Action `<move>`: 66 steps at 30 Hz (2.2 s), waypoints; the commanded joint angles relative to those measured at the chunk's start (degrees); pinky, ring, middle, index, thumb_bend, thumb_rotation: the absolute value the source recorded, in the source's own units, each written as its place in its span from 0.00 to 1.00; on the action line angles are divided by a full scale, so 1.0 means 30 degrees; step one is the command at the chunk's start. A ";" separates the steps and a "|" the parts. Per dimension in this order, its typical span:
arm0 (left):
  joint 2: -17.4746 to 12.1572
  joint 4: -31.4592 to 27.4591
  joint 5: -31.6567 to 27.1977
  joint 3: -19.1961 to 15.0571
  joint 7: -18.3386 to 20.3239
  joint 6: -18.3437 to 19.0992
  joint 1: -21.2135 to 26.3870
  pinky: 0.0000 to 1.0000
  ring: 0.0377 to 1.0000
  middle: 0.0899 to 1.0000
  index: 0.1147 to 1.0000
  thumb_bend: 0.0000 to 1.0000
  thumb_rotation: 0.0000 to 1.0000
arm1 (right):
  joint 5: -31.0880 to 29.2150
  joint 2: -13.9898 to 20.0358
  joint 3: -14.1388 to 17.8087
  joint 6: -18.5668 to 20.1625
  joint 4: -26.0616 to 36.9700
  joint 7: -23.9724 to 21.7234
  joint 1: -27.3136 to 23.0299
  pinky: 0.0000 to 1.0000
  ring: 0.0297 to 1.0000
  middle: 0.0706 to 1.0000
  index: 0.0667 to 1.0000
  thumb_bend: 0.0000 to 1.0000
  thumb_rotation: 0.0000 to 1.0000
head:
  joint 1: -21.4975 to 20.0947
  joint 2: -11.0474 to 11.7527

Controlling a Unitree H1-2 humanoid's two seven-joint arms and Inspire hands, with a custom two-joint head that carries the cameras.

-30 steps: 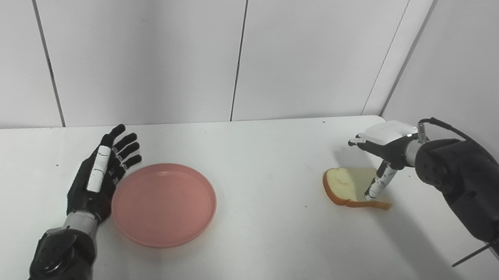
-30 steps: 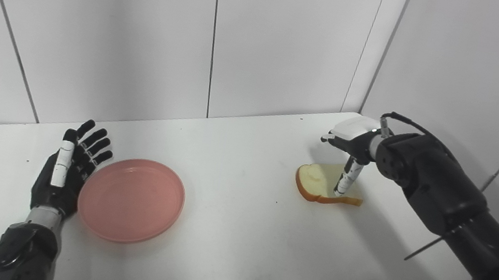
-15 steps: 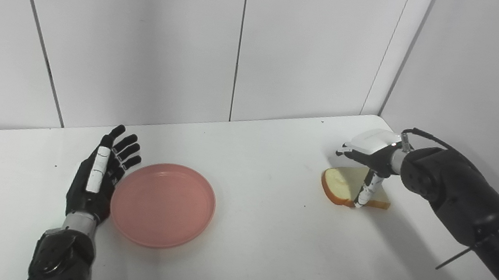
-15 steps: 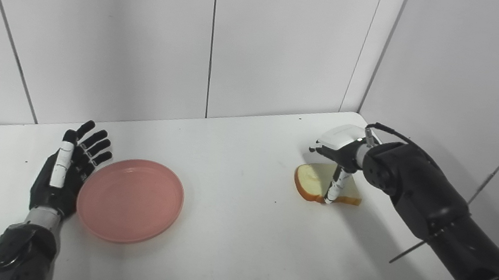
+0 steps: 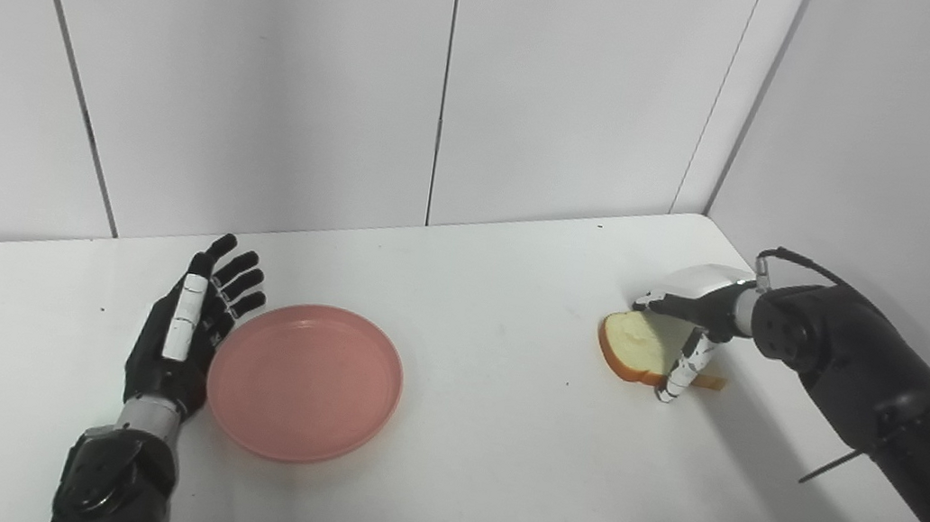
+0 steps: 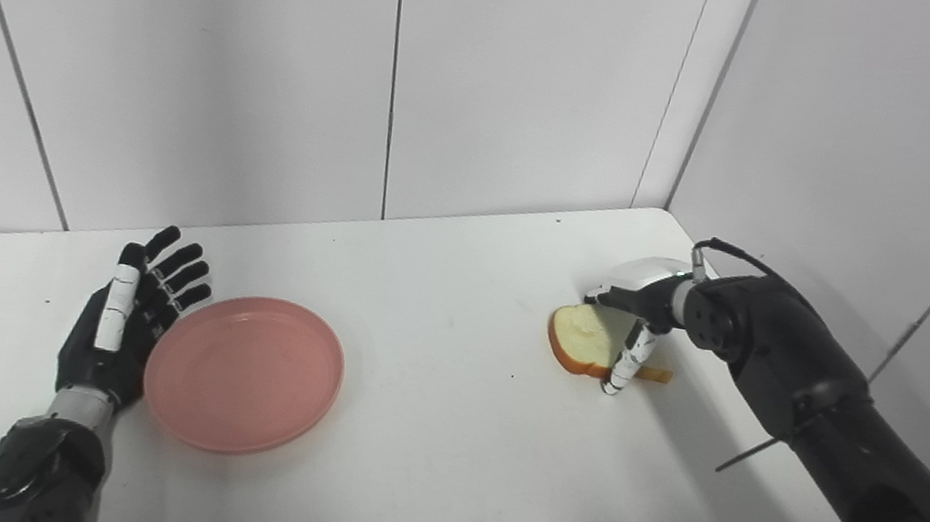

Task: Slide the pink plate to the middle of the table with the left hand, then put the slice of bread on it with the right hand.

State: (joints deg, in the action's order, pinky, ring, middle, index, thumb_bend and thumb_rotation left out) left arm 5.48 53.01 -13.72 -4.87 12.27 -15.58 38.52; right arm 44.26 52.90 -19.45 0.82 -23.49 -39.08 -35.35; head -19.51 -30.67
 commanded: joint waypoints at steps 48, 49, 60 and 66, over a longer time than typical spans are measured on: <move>0.0484 0.0896 0.0463 0.0439 -0.0253 0.1458 -0.1921 0.80 0.82 0.79 0.80 0.95 0.78 | -0.2423 -0.1910 0.0325 -0.1739 0.8862 -0.0555 -0.2583 0.33 0.38 0.40 0.50 0.52 0.00 | 0.0992 -0.0067; 0.0519 0.0872 0.0519 0.0450 -0.0268 0.1447 -0.1941 0.80 0.82 0.79 0.81 0.96 0.78 | -0.2408 -0.2103 0.0277 -0.1818 0.8903 -0.0714 -0.2757 0.33 0.38 0.40 0.50 0.52 0.00 | 0.0992 -0.0067; 0.1085 0.1532 0.0924 0.0478 -0.0637 0.0912 -0.1816 0.80 0.83 0.79 0.82 0.94 0.81 | -0.2065 -0.4345 -0.0310 -0.2439 0.8336 -0.1407 -0.4024 0.32 0.36 0.39 0.50 0.52 0.00 | 0.3907 0.0136; 0.1621 0.1897 0.0886 0.0328 -0.0666 0.0727 -0.1580 0.81 0.83 0.79 0.84 0.91 0.79 | -0.2079 -0.5511 -0.0977 -0.3710 0.7501 -0.1017 -0.4172 0.31 0.35 0.40 0.50 0.53 0.00 | 0.5422 0.0208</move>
State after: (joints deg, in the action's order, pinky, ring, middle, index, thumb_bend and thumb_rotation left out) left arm 8.47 53.59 -11.22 -4.16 11.09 -16.32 38.66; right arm 38.38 36.91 -22.74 -8.35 -1.41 -43.89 -44.52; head -3.27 -29.97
